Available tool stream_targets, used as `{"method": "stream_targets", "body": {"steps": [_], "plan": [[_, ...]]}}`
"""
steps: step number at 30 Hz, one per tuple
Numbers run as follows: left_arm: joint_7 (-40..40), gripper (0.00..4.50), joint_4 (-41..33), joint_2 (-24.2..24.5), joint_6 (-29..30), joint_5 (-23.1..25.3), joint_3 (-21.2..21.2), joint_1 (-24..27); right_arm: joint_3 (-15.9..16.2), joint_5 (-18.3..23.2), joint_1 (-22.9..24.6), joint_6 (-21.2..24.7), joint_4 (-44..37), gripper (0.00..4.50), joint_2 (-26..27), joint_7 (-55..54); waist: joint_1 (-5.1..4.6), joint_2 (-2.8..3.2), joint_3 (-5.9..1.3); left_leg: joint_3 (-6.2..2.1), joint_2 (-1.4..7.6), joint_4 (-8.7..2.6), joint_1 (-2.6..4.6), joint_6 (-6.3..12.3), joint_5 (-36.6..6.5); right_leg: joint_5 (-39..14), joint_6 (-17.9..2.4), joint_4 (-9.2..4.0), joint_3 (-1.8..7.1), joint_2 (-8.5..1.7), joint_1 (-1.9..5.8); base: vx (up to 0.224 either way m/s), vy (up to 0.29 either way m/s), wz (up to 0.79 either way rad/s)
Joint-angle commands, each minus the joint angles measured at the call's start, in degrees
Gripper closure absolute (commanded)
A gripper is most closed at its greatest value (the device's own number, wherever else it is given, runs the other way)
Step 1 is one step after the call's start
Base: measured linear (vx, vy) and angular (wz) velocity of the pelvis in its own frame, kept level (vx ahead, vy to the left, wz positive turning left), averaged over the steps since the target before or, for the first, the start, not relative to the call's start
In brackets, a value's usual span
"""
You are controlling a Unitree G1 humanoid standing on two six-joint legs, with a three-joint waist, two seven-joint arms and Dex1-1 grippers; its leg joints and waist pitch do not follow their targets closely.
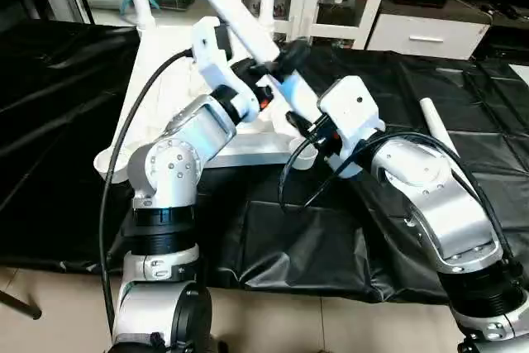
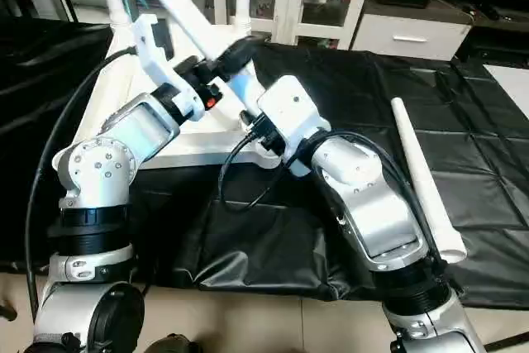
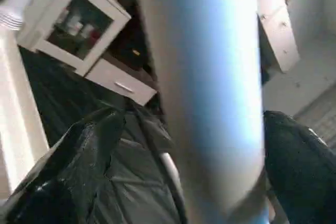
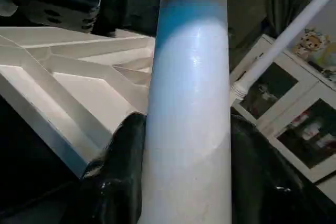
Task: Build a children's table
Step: Pick table leg
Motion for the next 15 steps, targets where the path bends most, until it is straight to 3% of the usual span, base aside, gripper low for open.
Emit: {"method": "stream_targets", "body": {"steps": [1, 2, 3, 6, 7, 10, 11, 12, 15], "plan": [[1.58, 0.38, 0.71, -0.83, -0.83, -0.53, 0.71, -1.87, -0.16, -1.36, 0.73, -1.07, -1.13, 2.67, -0.21, -0.95, -0.01, -0.19, -4.67, -2.91, 5.58, -4.65, 1.34, -0.84, -8.2, -3.81, -11.72, -4.16, 4.25, -5.19, 2.81, 0.0, 0.0, 0.0], [1.55, 0.38, 0.61, -0.95, -0.48, -1.12, 0.93, -1.82, -0.03, -1.61, 0.83, -1.02, -1.19, 2.67, -0.29, -1.1, -0.04, -0.55, -4.69, -2.84, 5.62, -4.6, 1.39, -0.58, -7.49, -3.16, -12.08, -4.04, 4.23, -5.19, 2.79, 0.0, 0.0, 0.0], [1.5, 0.61, 0.48, -1.02, -0.15, -1.56, 1.04, -1.76, 0.1, -1.78, 0.88, -0.98, -1.24, 2.67, -0.35, -1.22, 0.12, -0.28, -4.7, -2.88, 5.61, -4.52, 1.34, -0.34, -6.88, -2.93, -12.35, -3.92, 4.22, -5.26, 2.78, 0.0, 0.0, 0.0], [1.39, 0.74, -0.7, -0.99, 1.13, -2.63, 0.65, -0.61, 0.85, -2.08, 0.68, -0.64, -1.41, 2.67, 0.42, -1.76, -0.03, -0.4, -4.64, -2.77, 5.59, -4.47, 1.36, 0.17, -6.85, -3.46, -12.6, -3.95, 4.22, -5.25, 2.72, 0.0, 0.0, 0.0], [1.52, 0.88, -1.04, -1.33, 1.04, -3.04, 0.74, -0.08, 1.18, -2.55, 0.8, -0.85, -1.42, 2.67, 0.62, -1.6, -0.01, -0.09, -4.65, -2.79, 5.56, -4.44, 1.35, 0.14, -6.87, -3.66, -12.59, -3.94, 4.22, -5.25, 2.72, 0.0, 0.0, 0.0], [1.39, 1.1, -1.15, -1.68, 0.85, -3.22, 0.66, 0.12, 1.54, -2.89, 0.79, -1.23, -1.37, 2.67, 0.6, -0.94, -0.12, -0.18, -4.64, -2.82, 5.61, -4.51, 1.35, -0.03, -7.34, -4.19, -12.3, -4.07, 4.24, -5.15, 2.74, 0.0, 0.0, 0.0], [1.17, 1.15, -1.21, -1.73, 0.83, -3.3, 0.57, 0.15, 1.6, -2.95, 0.78, -1.32, -1.35, 2.67, 0.58, -0.77, -0.11, -0.56, -4.63, -2.79, 5.66, -4.51, 1.4, 0.09, -7.23, -4.38, -12.21, -4.02, 4.24, -5.21, 2.74, 0.0, 0.0, 0.0], [0.79, 1.43, -1.33, -1.72, 0.9, -3.62, 0.51, 0.17, 1.67, -3.09, 0.76, -1.39, -1.34, 2.67, 0.6, -0.59, -0.11, -0.4, -4.6, -2.76, 5.66, -4.5, 1.44, 0.06, -7.27, -4.64, -12.06, -4.08, 4.25, -5.19, 2.65, 0.0, 0.0, 0.0], [0.6, 1.57, -1.66, -1.5, 1.05, -4.16, 0.44, 0.44, 1.98, -3.3, 0.75, -1.49, -1.31, 2.67, 0.58, -0.52, -0.13, -0.5, -4.6, -2.77, 5.69, -4.52, 1.43, -0.05, -7.06, -4.61, -11.93, -4.03, 4.25, -5.18, 2.64, 0.0, 0.0, 0.0]]}}
